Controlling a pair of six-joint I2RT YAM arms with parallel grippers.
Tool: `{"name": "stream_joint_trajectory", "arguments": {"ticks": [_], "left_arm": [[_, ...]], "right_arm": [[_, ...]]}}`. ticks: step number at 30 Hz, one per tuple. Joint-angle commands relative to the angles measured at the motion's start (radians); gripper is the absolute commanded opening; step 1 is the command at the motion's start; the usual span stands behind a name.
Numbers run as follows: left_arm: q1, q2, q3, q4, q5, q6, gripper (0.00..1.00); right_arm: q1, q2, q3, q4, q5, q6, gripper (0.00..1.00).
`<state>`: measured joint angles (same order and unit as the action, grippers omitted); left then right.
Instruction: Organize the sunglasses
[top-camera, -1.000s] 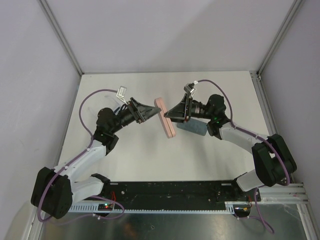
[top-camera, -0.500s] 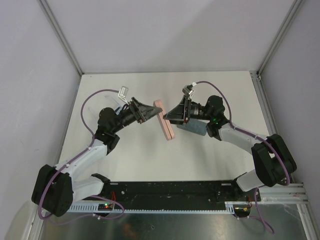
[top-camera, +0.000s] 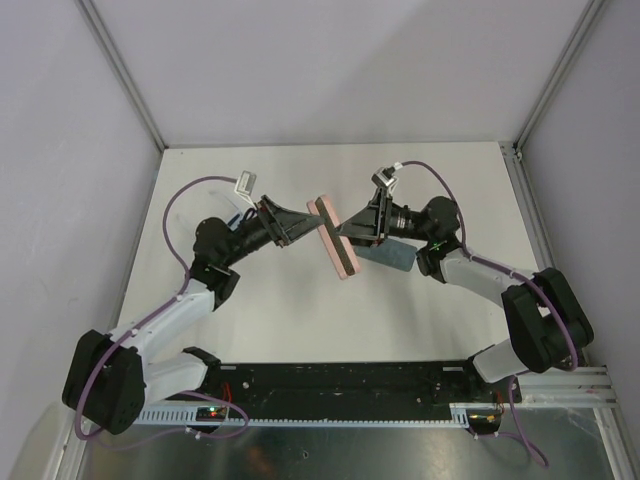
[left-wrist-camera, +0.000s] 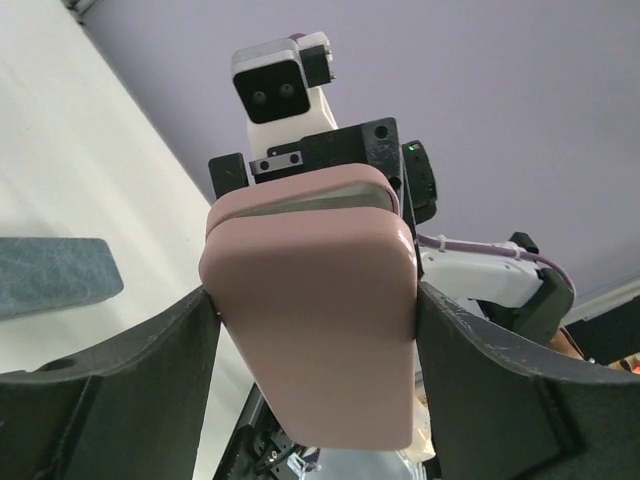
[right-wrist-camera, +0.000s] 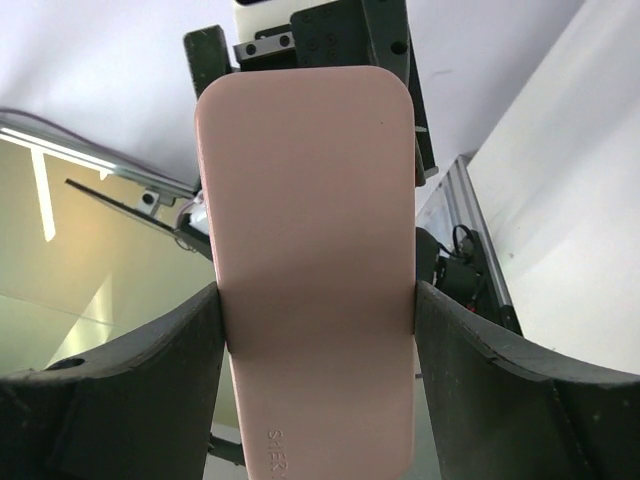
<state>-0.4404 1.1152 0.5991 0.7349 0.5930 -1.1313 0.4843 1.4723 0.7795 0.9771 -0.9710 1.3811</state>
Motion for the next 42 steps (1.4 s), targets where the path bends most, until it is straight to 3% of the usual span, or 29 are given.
{"name": "stream_joint_trajectory", "arguments": {"ticks": [1,8,17,27,32,35,38,42], "left_arm": [[0.0,-0.034,0.019,0.121,0.054,0.017,0.4],[0.0,-0.038,0.035,0.246,0.095,-0.045,0.4],[0.0,-0.071,0.084,0.274,0.133,-0.101,0.38],[0.001,-0.068,0.082,0.277,0.13,-0.125,0.36],[0.002,-0.008,0.032,0.27,0.101,-0.09,0.44],[0.002,0.033,-0.013,0.248,0.075,-0.035,0.47],[0.002,0.039,-0.056,0.164,0.048,0.038,0.51],[0.003,-0.036,-0.058,-0.145,-0.046,0.208,0.61]], "right_arm": [[-0.036,0.0,-0.008,0.284,-0.018,0.216,0.36],[-0.059,0.081,-0.029,0.569,-0.001,0.407,0.39],[-0.122,0.127,-0.043,0.573,-0.031,0.392,0.39],[-0.139,0.002,-0.061,-0.1,0.001,-0.149,0.29],[-0.13,-0.045,-0.061,-0.27,0.028,-0.273,0.26],[-0.122,-0.087,-0.06,-0.456,0.082,-0.413,0.26],[-0.102,-0.136,-0.052,-0.693,0.198,-0.596,0.29],[-0.014,-0.182,-0.029,-0.959,0.409,-0.824,0.39]]}}
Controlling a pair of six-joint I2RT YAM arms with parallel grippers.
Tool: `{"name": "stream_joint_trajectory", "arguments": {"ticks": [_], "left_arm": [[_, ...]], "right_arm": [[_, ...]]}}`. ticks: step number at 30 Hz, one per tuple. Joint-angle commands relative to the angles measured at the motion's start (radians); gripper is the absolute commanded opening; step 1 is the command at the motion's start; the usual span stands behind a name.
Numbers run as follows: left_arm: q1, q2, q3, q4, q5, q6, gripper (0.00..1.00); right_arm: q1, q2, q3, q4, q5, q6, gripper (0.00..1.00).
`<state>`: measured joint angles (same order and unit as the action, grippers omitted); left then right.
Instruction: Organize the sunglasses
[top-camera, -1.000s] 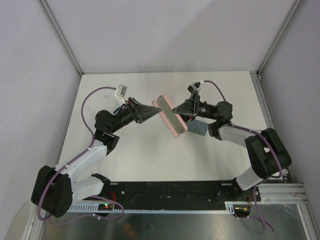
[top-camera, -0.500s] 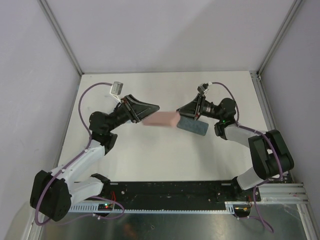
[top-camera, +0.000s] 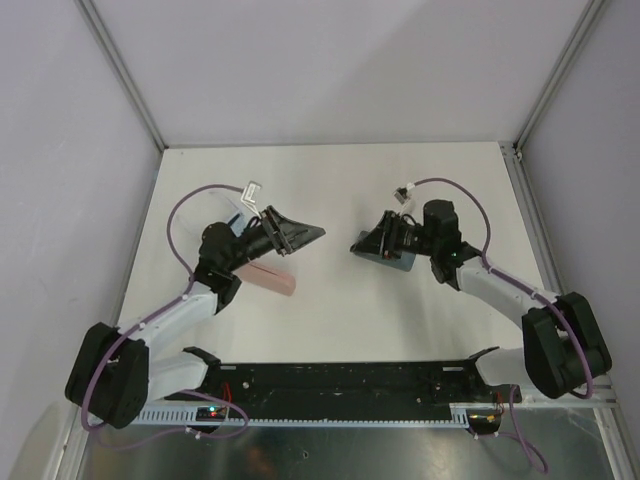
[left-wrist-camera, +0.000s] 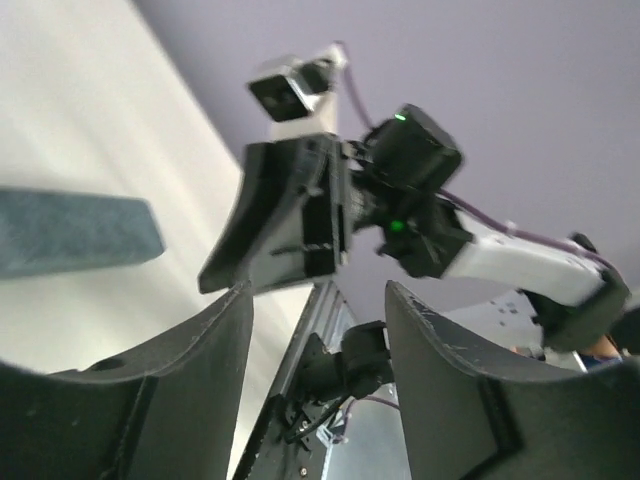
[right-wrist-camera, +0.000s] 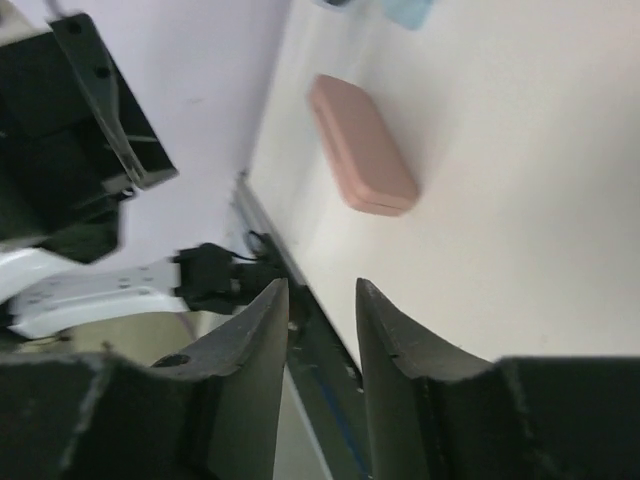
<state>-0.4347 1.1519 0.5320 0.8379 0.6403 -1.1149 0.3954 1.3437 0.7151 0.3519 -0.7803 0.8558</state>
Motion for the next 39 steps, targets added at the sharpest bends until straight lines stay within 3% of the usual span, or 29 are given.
{"name": "stream_joint_trajectory", "arguments": {"ticks": [1,5,8,11,19,27,31,35,39], "left_arm": [[-0.004,-0.103,0.021,-0.366,-0.144,0.248,0.64],[-0.004,-0.208,0.115,-0.812,-0.391,0.436,0.83],[-0.003,-0.291,0.143,-0.999,-0.562,0.463,0.93],[0.001,-0.374,0.139,-1.104,-0.691,0.431,0.96],[0.084,-0.626,0.127,-1.316,-0.969,0.322,0.99],[0.112,-0.745,0.157,-1.416,-1.112,0.374,1.0],[0.111,-0.749,0.171,-1.427,-1.121,0.409,1.0],[0.112,-0.744,0.175,-1.428,-1.111,0.426,1.0],[0.112,-0.71,0.174,-1.429,-1.052,0.439,1.0]], "right_arm": [[0.103,-0.06,0.038,-0.379,0.261,-0.342,0.43],[0.218,-0.077,0.04,-0.448,0.436,-0.442,0.65],[0.318,-0.076,0.041,-0.421,0.524,-0.488,0.75],[0.407,-0.049,0.057,-0.373,0.603,-0.537,0.82],[0.609,0.238,0.338,-0.462,0.834,-0.743,0.84],[0.672,0.496,0.594,-0.499,0.869,-0.821,0.84],[0.677,0.612,0.721,-0.557,0.89,-0.841,0.76],[0.68,0.687,0.822,-0.623,0.888,-0.851,0.5],[0.681,0.656,0.789,-0.605,0.876,-0.831,0.26]]}}
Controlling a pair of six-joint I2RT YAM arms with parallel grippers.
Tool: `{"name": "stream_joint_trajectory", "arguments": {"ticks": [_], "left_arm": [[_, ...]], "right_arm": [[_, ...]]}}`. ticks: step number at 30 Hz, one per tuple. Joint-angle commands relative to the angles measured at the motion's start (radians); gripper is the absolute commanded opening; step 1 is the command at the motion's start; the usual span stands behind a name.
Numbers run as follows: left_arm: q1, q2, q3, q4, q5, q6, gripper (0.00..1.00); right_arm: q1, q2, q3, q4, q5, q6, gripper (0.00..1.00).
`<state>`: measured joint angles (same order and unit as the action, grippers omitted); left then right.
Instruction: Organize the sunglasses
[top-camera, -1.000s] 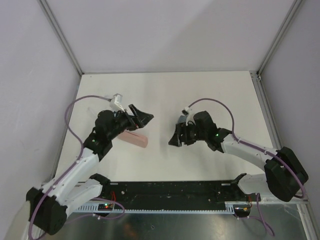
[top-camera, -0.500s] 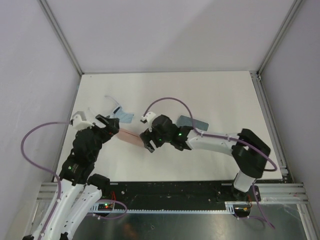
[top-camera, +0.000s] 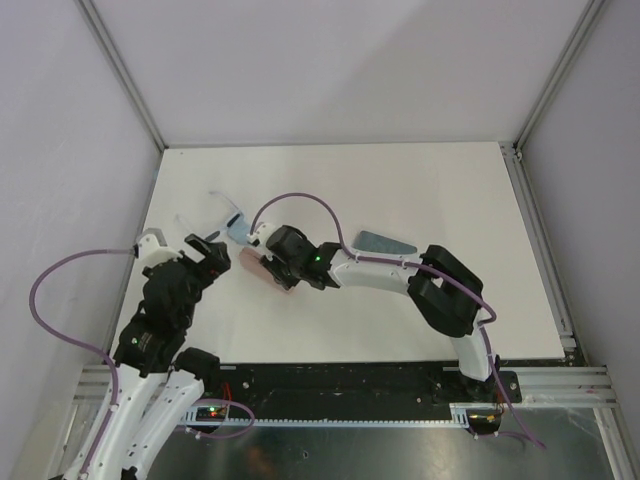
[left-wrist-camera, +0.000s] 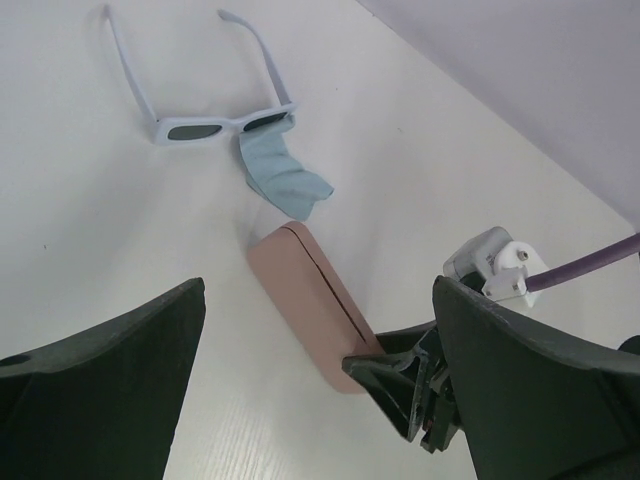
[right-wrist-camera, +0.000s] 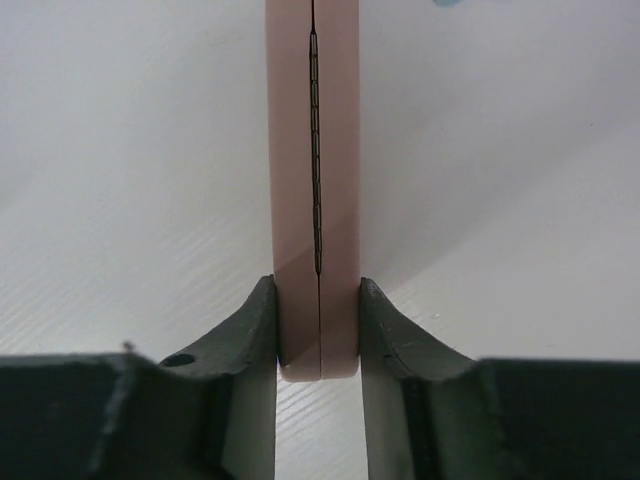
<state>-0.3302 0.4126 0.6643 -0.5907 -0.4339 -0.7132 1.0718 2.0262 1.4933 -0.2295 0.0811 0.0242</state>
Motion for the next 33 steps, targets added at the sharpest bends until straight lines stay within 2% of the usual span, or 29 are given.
{"name": "stream_joint_trajectory", "arguments": {"ticks": [1,4,8,12,14,19,22,33], "left_arm": [[0.008,0.042,0.041,0.0,0.042,0.038,1.0],[0.008,0.101,0.043,0.007,0.144,0.04,1.0],[0.008,0.183,0.04,0.068,0.322,0.073,1.0],[0.008,0.27,0.022,0.136,0.44,-0.051,1.0],[0.008,0.321,-0.024,0.235,0.55,-0.17,1.0],[0.004,0.477,-0.183,0.71,0.842,-0.444,1.0],[-0.022,0.546,-0.191,0.86,0.865,-0.503,1.0],[-0.179,0.735,-0.1,1.039,0.827,-0.536,1.0]], "right_arm": [[0.0,-0.044,-0.013,-0.014,0.01,0.008,0.23],[-0.019,-0.119,-0.076,0.005,-0.017,0.054,0.15],[-0.07,-0.239,-0.173,0.002,-0.04,0.136,0.14],[-0.1,-0.376,-0.25,-0.034,0.055,0.213,0.12],[-0.1,-0.435,-0.286,-0.052,0.126,0.249,0.11],[-0.128,-0.582,-0.377,-0.086,0.181,0.346,0.1],[-0.142,-0.674,-0.414,-0.106,0.17,0.374,0.11],[-0.172,-0.788,-0.424,-0.172,0.119,0.402,0.13]]}}
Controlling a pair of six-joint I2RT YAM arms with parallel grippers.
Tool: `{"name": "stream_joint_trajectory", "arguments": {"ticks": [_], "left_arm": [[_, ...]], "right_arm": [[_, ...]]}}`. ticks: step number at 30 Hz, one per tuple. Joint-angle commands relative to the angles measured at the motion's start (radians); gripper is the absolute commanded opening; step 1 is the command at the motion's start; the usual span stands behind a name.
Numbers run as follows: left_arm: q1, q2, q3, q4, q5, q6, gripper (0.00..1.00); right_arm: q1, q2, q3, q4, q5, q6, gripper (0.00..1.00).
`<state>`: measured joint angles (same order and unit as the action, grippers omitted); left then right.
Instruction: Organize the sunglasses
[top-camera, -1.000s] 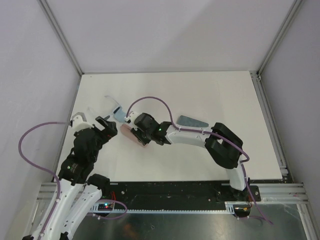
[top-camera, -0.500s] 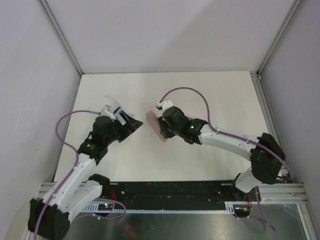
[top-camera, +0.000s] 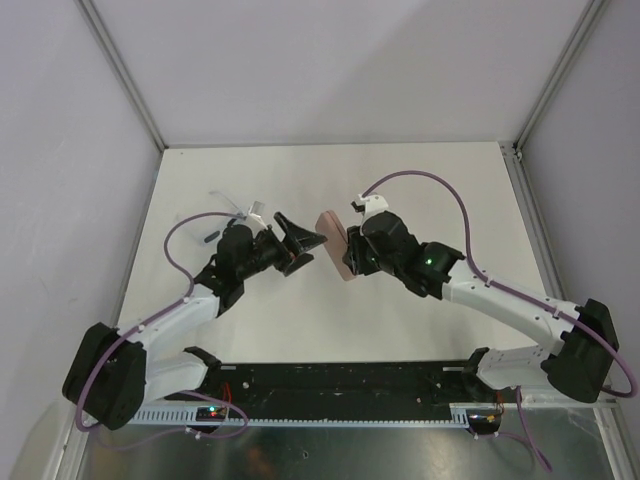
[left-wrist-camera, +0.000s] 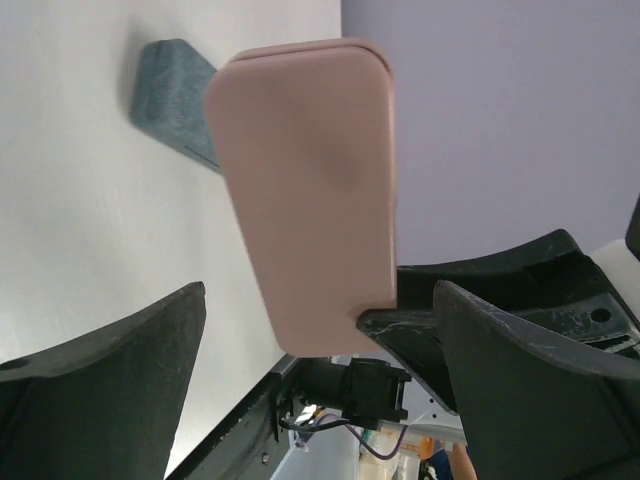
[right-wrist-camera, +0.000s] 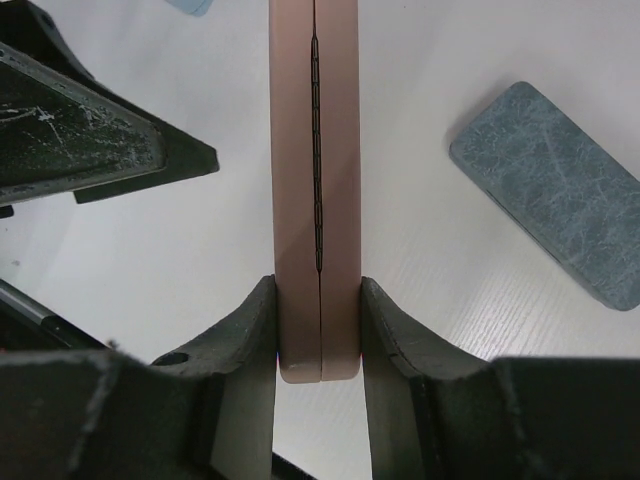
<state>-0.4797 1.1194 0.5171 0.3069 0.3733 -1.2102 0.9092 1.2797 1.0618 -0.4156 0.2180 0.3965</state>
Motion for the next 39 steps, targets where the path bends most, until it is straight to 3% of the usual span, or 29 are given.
{"name": "stream_joint_trajectory", "arguments": {"ticks": [1,29,37,39], "left_arm": [[-0.034,0.033,0.047,0.153,0.016,-0.041,1.0],[-0.079,0.141,0.069,0.177,-0.045,-0.037,0.99],[-0.078,0.138,0.061,0.184,-0.047,-0.035,0.72],[-0.079,0.14,0.061,0.189,-0.046,-0.031,0.64]], "right_arm": [[-0.011,-0.045,0.008,0.015,-0.026,0.031,0.13],[-0.005,-0.071,0.007,0.018,-0.124,0.042,0.13],[0.002,-0.067,0.008,0.025,-0.137,0.049,0.14],[0.004,-0.068,0.008,0.028,-0.145,0.05,0.19]]}}
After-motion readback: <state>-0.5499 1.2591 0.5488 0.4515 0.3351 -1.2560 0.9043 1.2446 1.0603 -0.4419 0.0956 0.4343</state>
